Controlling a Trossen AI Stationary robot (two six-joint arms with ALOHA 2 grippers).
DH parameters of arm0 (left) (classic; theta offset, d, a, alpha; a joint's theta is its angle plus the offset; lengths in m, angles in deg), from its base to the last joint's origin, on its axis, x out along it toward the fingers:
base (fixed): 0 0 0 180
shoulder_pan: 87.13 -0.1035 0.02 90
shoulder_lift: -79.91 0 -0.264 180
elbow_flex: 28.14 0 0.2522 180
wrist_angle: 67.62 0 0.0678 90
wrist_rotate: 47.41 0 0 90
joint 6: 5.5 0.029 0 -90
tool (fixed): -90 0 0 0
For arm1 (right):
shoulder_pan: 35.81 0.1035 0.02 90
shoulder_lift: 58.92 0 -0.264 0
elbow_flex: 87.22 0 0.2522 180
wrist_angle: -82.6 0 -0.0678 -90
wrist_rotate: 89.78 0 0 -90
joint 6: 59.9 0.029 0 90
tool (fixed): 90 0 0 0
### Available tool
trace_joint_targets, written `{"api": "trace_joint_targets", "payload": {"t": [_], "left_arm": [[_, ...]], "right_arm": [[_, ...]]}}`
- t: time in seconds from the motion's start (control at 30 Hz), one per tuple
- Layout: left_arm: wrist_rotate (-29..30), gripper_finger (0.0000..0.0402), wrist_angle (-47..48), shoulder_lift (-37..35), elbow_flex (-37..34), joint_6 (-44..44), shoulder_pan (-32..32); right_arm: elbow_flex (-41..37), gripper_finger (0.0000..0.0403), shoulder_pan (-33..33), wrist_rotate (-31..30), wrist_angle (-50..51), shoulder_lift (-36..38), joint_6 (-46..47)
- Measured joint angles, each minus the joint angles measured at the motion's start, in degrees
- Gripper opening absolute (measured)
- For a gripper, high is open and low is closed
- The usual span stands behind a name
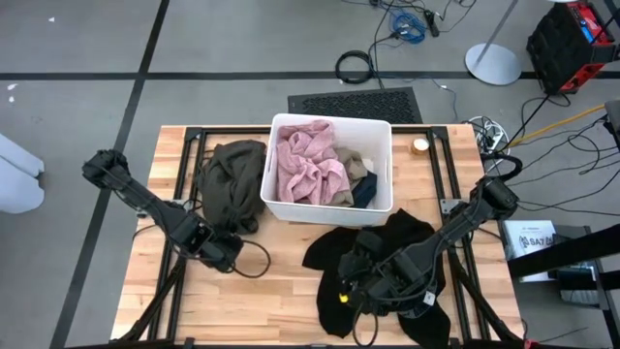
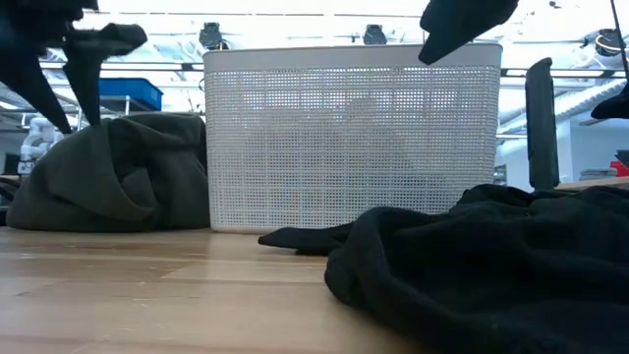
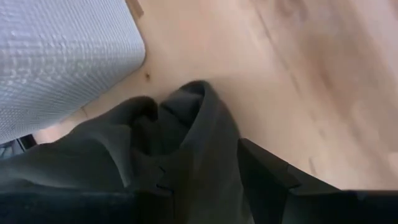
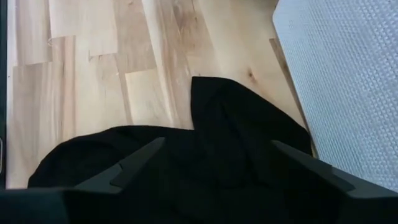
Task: Sort clothes
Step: Fold the gray jacket
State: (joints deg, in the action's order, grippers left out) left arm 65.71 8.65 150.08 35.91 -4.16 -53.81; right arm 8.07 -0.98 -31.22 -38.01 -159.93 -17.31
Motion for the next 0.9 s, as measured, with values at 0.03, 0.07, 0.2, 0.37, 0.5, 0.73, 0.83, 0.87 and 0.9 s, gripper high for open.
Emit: {"api": "trace_joint_targets", "payload": {"t": [0.03,0.07,0.2,0.37,0.5,0.73,0.83,0.87,0.9], "left_arm": [[-0.01,0.0130,-0.04,0.08,-0.36,1.06,-0.49],[0.17,0.0130,-0.10,0.34,-0.65,2.04,-0.97],[0.98,0.0130,-0.18,2.81,-1.00,8.05,-3.06],[1.50,0.0130,-0.10,8.40,-1.02,16.52,-5.17],[6.22,0.0130,-0.06,12.83,-1.02,17.95,-6.24],[8.84,0.0072,0.03,17.09,-1.02,17.39,-6.64],[10.64,0.0014,0.60,17.40,0.65,12.57,-5.31],[12.07,0.0012,1.00,17.40,1.82,10.21,-4.79],[13.66,0.0012,2.14,17.40,3.42,8.04,-4.14]], "right_arm": [[-0.01,0.0267,0.00,0.02,-0.02,0.00,0.00],[-0.01,0.0267,0.00,0.00,0.00,0.00,-0.07],[0.01,0.0267,-0.29,0.00,-0.04,0.00,-0.96],[0.01,0.0267,-0.37,0.08,-0.05,0.00,-1.00],[-0.21,0.0267,-0.42,-0.47,-0.58,0.01,-0.47],[-8.67,0.0266,-4.27,1.49,-12.26,0.07,-3.66],[-13.39,0.0256,-6.64,1.41,-20.06,0.02,-6.39],[-14.66,0.0251,-7.52,1.15,-22.71,0.02,-7.59],[-15.82,0.0246,-8.38,0.42,-25.31,0.02,-8.69]]}}
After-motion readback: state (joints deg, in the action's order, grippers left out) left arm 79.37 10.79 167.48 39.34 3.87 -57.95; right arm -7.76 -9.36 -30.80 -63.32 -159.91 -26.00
